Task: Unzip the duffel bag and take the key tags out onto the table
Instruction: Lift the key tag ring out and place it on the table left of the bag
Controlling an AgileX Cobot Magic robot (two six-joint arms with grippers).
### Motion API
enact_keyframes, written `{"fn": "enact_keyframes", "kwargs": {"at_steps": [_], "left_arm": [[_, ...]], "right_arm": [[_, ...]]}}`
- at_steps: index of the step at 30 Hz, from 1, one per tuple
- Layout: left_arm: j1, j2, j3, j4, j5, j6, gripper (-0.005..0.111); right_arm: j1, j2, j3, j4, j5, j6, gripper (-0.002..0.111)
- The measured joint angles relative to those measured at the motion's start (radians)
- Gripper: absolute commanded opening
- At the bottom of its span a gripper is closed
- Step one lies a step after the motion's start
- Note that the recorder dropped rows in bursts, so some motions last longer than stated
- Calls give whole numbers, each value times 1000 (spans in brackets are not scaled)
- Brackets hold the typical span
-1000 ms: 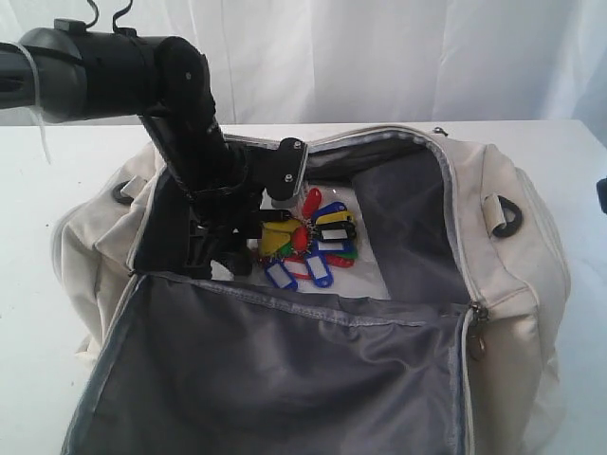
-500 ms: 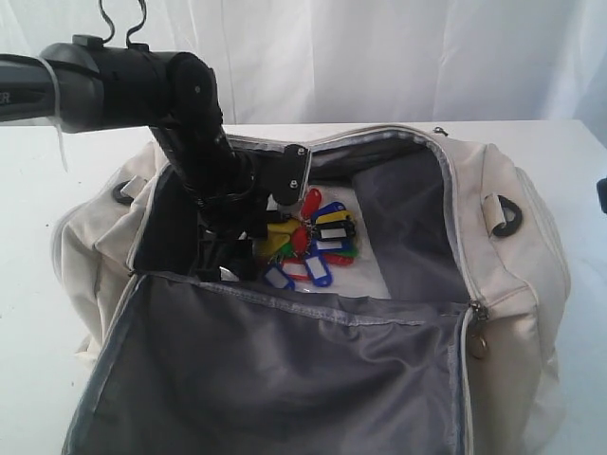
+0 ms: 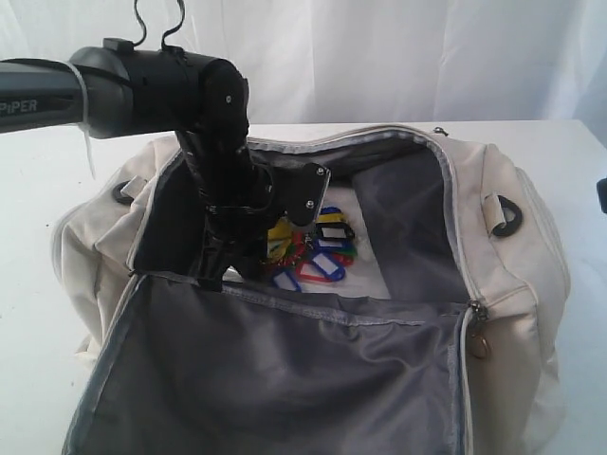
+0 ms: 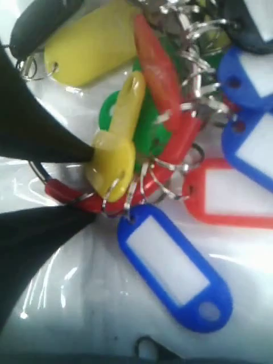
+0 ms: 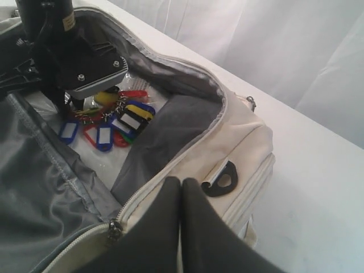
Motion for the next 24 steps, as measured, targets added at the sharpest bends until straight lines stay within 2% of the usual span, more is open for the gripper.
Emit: {"fn": "enact_keyframes", "kwargs": {"at_steps": [7, 13, 19, 24], "left_arm": [[-27, -55, -59, 17, 28, -95, 0], [-26, -177, -92, 11, 39, -148, 0], [28, -292, -92, 17, 101, -207, 0], [115, -380, -92, 30, 192, -241, 0]], "right_arm": [[0, 0, 0, 0, 0, 0, 0], [0, 0, 0, 0, 0, 2, 0], [0, 0, 0, 0, 0, 4, 0], [0, 0, 0, 0, 0, 4, 0]]}}
